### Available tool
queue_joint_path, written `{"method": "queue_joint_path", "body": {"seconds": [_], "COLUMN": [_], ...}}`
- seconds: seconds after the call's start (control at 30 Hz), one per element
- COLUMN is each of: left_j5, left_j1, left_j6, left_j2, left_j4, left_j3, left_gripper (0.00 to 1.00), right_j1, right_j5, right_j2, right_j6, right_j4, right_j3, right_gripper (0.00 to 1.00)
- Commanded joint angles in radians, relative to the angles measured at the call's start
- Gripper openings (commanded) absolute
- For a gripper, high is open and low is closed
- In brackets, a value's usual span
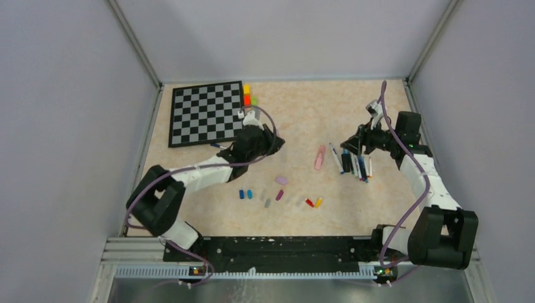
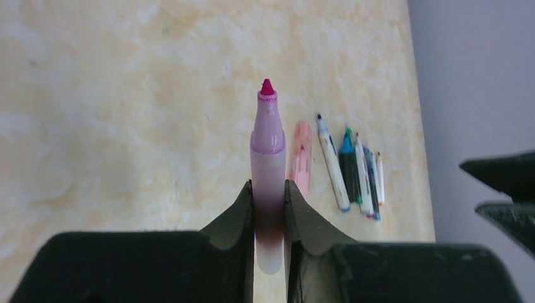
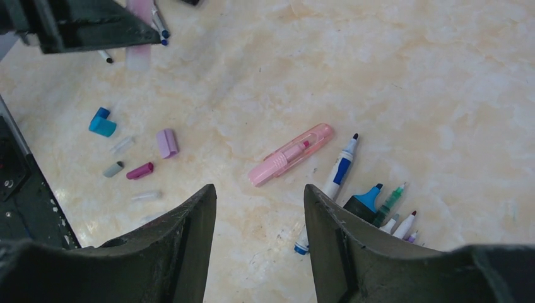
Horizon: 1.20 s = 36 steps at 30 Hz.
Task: Open the pen caps
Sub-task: Place the pen at the center of the board.
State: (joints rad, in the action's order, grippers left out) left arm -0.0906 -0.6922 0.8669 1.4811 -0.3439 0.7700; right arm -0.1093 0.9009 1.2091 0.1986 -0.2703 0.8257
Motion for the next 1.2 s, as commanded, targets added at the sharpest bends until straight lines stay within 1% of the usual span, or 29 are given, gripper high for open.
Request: {"method": "queue_joint_path", "body": {"seconds": [0.0, 0.13, 0.27, 0.4, 0.47, 0.53, 0.63, 0.7, 0.77, 0.9, 1.03, 1.17], "left_j5": [0.035, 0.155, 0.251, 0.302, 0.303, 0.304, 0.304, 0.312, 0.316, 0.321, 0.315, 0.321], "left_j1": [0.071, 0.125, 0.156, 0.177, 0.18, 0.181, 0.184, 0.187, 0.191, 0.2, 0.206, 0.208], "left_j6": [-0.046, -0.064, -0.085, -0.077, -0.071, -0.069, -0.068, -0.069, -0.074, -0.101, -0.152, -0.223], "left_j2": [0.168, 0.353, 0.494, 0.587, 0.618, 0.638, 0.66, 0.665, 0.665, 0.641, 0.579, 0.49], "left_j4": [0.167, 0.284, 0.305, 0.317, 0.318, 0.329, 0.339, 0.34, 0.339, 0.371, 0.387, 0.412], "left_j3": [0.248, 0.442, 0.576, 0.658, 0.679, 0.699, 0.72, 0.723, 0.723, 0.72, 0.711, 0.695], "left_gripper": [0.0, 0.0, 0.0, 0.0, 0.02, 0.07, 0.2, 0.26, 0.34, 0.45, 0.51, 0.53], "right_j1": [-0.023, -0.026, -0.026, -0.026, -0.025, -0.025, -0.026, -0.024, -0.025, -0.024, -0.025, -0.025], "right_j5": [0.033, 0.025, 0.02, 0.025, 0.034, 0.036, 0.038, 0.039, 0.04, 0.043, 0.044, 0.048], "right_j2": [-0.006, -0.008, -0.01, -0.009, -0.007, -0.004, -0.001, -0.002, -0.003, -0.003, 0.0, 0.0], "right_j6": [-0.002, 0.006, 0.012, 0.014, 0.015, 0.015, 0.018, 0.02, 0.021, 0.028, 0.037, 0.042], "right_j4": [0.04, 0.037, 0.034, 0.034, 0.032, 0.028, 0.022, 0.018, 0.015, 0.008, -0.002, -0.005], "right_j3": [0.007, 0.01, 0.012, 0.01, 0.01, 0.01, 0.016, 0.018, 0.018, 0.022, 0.026, 0.026], "right_gripper": [0.52, 0.52, 0.52, 0.52, 0.52, 0.52, 0.52, 0.52, 0.52, 0.52, 0.52, 0.52]}}
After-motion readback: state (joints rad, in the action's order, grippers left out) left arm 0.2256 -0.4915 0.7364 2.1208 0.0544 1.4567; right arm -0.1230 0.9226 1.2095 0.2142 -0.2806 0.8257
